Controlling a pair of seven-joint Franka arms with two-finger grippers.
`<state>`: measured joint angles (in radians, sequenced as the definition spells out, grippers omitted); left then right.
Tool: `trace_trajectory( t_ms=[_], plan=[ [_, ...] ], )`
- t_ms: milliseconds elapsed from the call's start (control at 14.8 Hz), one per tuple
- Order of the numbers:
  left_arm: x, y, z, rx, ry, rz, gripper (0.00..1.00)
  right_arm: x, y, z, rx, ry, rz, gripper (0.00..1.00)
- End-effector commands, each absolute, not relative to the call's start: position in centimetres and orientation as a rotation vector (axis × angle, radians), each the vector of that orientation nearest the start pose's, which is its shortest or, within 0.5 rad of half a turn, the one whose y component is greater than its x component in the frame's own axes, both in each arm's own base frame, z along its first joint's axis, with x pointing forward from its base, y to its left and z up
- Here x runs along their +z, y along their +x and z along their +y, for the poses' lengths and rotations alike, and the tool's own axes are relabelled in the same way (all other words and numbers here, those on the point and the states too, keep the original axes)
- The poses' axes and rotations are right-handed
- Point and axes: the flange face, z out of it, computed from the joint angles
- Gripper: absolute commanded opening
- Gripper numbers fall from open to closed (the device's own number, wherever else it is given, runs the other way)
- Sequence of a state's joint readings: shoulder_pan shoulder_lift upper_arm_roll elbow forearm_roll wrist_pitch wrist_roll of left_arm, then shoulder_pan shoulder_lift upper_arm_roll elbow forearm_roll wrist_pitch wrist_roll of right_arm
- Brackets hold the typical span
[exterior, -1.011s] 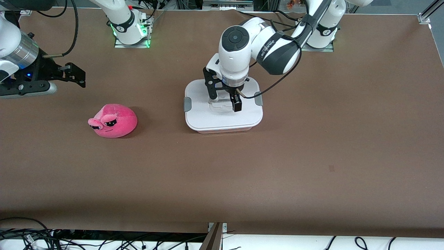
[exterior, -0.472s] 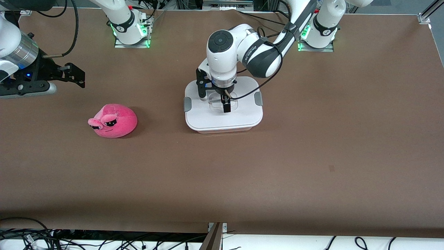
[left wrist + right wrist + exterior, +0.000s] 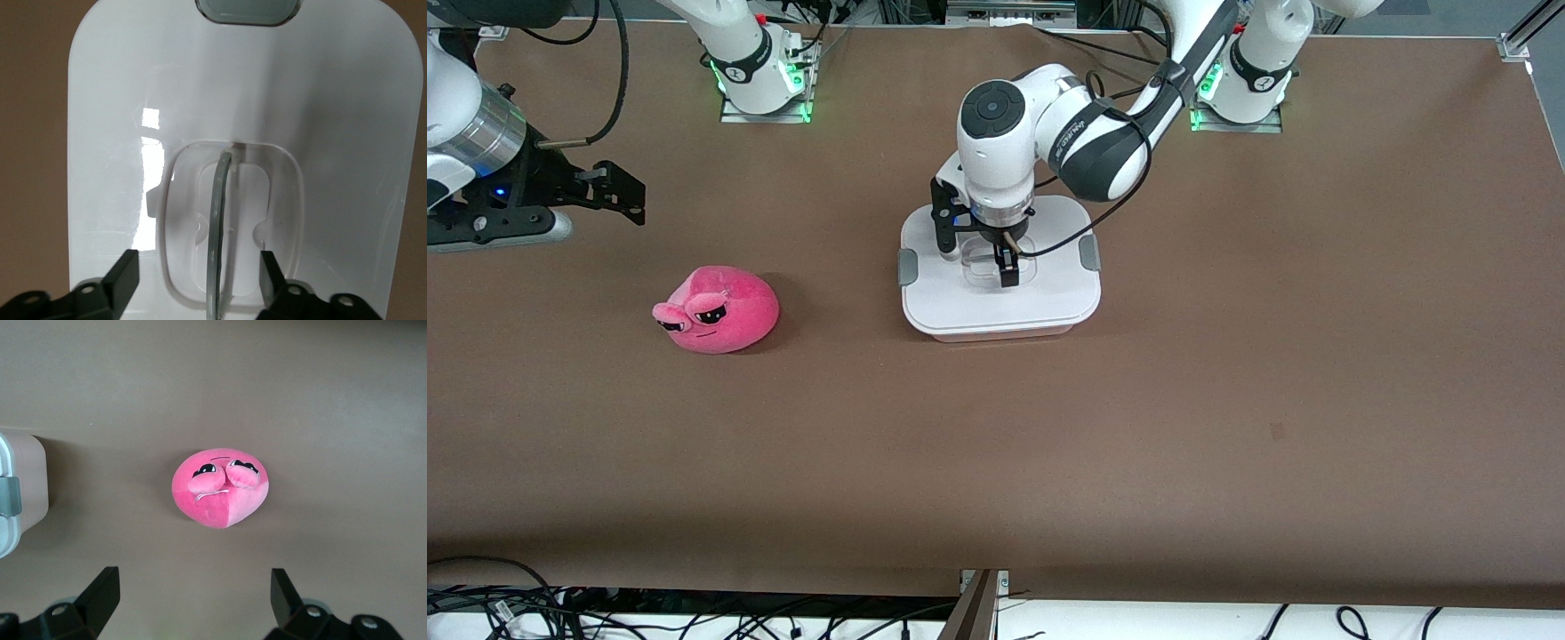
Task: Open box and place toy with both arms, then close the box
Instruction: 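Lower the left gripper and grasp the lid handle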
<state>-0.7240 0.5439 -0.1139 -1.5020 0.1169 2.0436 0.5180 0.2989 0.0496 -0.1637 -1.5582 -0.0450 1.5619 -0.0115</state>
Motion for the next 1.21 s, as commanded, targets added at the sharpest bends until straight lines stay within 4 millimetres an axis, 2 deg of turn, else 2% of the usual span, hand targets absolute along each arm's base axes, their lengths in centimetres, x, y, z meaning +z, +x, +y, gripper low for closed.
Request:
trace_trajectory(
  t_ms=[0, 67, 135, 202, 741, 1145],
  plan=[
    [35.6, 48.3, -50.8, -0.029, -2.339, 1.995, 0.23, 60.8, 56.5, 7.8, 0.051, -3.204, -0.261, 1.00],
    [35.7, 48.2, -50.8, -0.029, -2.335, 1.998, 0.08, 60.8, 56.5, 7.7, 0.050, -3.211, -0.262, 1.00],
    [35.8, 48.2, -50.9, -0.032, -2.335, 2.000, 0.02, 60.9, 56.5, 7.7, 0.050, -3.213, -0.262, 1.00],
    [35.8, 48.2, -50.9, -0.032, -2.333, 2.001, 0.00, 60.9, 56.5, 7.7, 0.050, -3.213, -0.262, 1.00],
    [36.6, 47.7, -51.4, -0.035, -2.334, 1.998, 0.00, 60.9, 56.5, 7.8, 0.050, -3.213, -0.262, 1.00],
    [40.6, 46.6, -51.2, 0.025, -2.331, 1.991, 0.00, 60.7, 56.8, 7.7, 0.037, -3.215, -0.259, 1.00]
  ],
)
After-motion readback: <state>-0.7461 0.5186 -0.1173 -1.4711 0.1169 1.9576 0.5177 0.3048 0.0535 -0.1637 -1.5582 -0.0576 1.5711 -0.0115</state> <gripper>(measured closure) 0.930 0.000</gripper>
